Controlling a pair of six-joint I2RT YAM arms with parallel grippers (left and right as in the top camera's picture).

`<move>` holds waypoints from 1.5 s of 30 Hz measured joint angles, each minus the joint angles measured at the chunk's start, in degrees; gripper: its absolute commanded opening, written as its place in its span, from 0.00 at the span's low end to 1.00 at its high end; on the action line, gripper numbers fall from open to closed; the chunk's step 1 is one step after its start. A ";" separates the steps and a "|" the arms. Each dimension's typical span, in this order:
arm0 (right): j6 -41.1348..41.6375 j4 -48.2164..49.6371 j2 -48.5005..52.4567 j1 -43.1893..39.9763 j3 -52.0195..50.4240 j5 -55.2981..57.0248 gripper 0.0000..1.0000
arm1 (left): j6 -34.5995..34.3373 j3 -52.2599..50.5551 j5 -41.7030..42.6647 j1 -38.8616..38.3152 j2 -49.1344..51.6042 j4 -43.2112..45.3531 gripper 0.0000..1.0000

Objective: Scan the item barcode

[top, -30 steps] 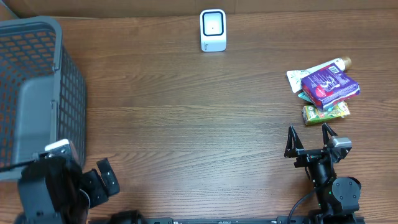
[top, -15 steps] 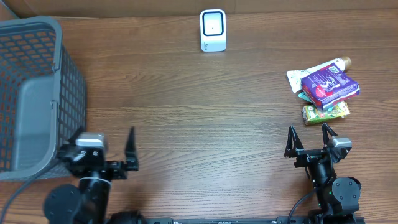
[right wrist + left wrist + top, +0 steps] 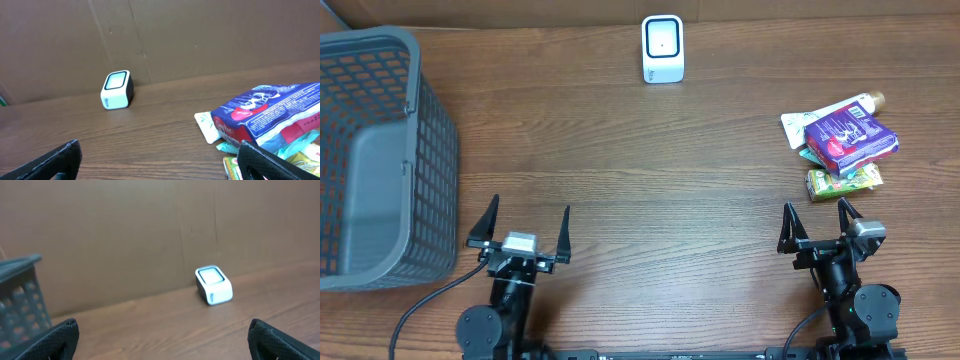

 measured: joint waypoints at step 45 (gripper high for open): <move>-0.02 0.00 0.00 0.00 0.00 -0.02 1.00 | 2.78 -7.21 -1.49 -2.14 -1.07 -3.08 0.99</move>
